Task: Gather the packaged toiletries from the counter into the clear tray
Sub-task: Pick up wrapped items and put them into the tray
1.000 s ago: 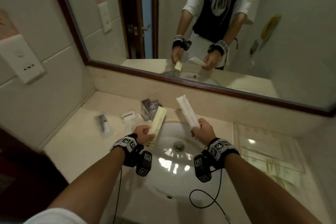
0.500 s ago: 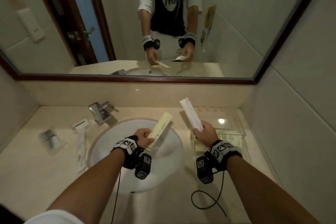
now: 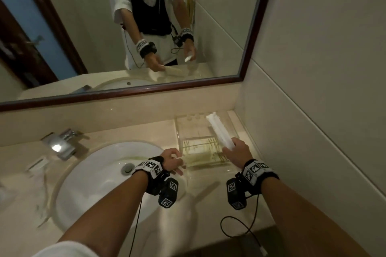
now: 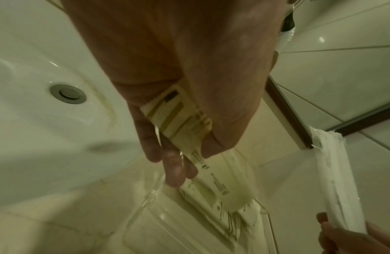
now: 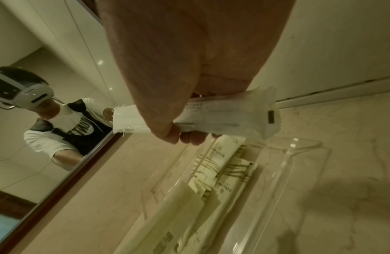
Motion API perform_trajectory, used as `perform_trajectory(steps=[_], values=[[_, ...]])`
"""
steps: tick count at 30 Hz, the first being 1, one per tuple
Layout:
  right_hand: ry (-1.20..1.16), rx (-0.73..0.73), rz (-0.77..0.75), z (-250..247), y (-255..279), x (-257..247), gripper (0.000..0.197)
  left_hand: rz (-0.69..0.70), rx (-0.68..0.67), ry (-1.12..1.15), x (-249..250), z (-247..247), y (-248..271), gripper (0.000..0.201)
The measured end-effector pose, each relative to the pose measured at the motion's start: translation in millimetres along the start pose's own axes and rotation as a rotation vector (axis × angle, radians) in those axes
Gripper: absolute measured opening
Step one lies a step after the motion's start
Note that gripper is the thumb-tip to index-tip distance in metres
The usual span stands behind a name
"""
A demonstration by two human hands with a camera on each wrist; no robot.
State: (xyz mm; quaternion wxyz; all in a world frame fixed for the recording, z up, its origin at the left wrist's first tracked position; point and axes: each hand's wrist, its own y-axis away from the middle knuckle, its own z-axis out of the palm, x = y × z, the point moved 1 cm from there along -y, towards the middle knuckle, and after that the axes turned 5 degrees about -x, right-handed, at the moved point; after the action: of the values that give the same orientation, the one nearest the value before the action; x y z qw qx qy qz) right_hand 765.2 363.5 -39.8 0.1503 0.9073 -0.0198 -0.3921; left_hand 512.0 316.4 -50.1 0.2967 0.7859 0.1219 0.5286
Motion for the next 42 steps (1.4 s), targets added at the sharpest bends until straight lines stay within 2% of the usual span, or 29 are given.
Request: perform_trajectory(steps=[7, 12, 16, 22, 29, 36, 39, 42], values=[[-0.006, 0.007, -0.005, -13, -3, 19, 0.029, 0.078, 0.036, -0.092, 15, 17, -15, 0.029], [-0.037, 0.005, 0.017, -16, -4, 26, 0.017, 0.121, 0.028, -0.171, 16, 21, -29, 0.028], [-0.063, 0.01, 0.042, -16, -5, 33, 0.017, 0.138, 0.004, -0.314, 14, 24, -41, 0.032], [-0.034, 0.02, 0.044, -21, -5, 36, 0.017, 0.134, 0.049, -0.39, 12, 28, -57, 0.036], [0.038, 0.032, 0.057, -26, -15, 36, 0.018, 0.157, 0.103, -0.314, 6, 37, -77, 0.035], [0.045, 0.004, 0.046, -22, -36, 26, 0.018, 0.165, 0.101, -0.304, 5, 45, -89, 0.034], [0.051, -0.013, 0.031, -20, -44, 21, 0.022, 0.141, 0.129, -0.395, 3, 45, -94, 0.031], [0.045, -0.03, 0.033, -17, -49, 22, 0.018, 0.129, 0.128, -0.649, 3, 48, -94, 0.025]])
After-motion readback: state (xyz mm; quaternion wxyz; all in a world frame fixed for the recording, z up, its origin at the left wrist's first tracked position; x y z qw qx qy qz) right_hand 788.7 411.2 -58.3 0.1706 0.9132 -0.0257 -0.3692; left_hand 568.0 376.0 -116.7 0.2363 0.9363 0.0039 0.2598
